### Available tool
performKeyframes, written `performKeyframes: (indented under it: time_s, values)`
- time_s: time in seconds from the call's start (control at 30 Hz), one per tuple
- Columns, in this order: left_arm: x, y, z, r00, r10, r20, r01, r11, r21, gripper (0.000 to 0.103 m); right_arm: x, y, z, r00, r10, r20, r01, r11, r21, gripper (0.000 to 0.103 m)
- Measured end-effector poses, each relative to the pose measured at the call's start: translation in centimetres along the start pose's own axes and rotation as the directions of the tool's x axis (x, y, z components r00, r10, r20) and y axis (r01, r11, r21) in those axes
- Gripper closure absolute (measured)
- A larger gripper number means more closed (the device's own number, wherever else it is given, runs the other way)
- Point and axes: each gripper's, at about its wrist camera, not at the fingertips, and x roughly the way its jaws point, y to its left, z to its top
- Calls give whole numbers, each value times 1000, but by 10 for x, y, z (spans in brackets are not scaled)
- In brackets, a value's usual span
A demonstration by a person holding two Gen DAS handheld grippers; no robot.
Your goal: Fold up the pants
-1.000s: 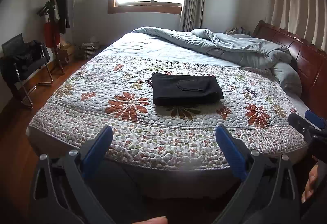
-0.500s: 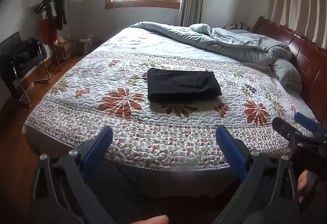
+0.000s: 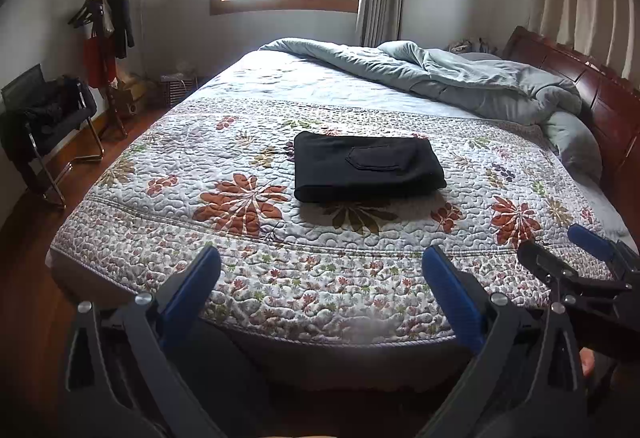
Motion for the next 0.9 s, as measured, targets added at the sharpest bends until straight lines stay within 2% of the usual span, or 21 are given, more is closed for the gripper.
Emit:
performKeyframes:
  time_s: [0.47,0.9]
  values:
    - [-1,7,4,998,48,27,-48,999,-5,3,1,-2,8,1000,-16,14,16,1000,-6,4]
    - [-7,11,3,998,50,35,-50,999,-13,3,-6,-2,7,999,-24,26,24,1000,1,4]
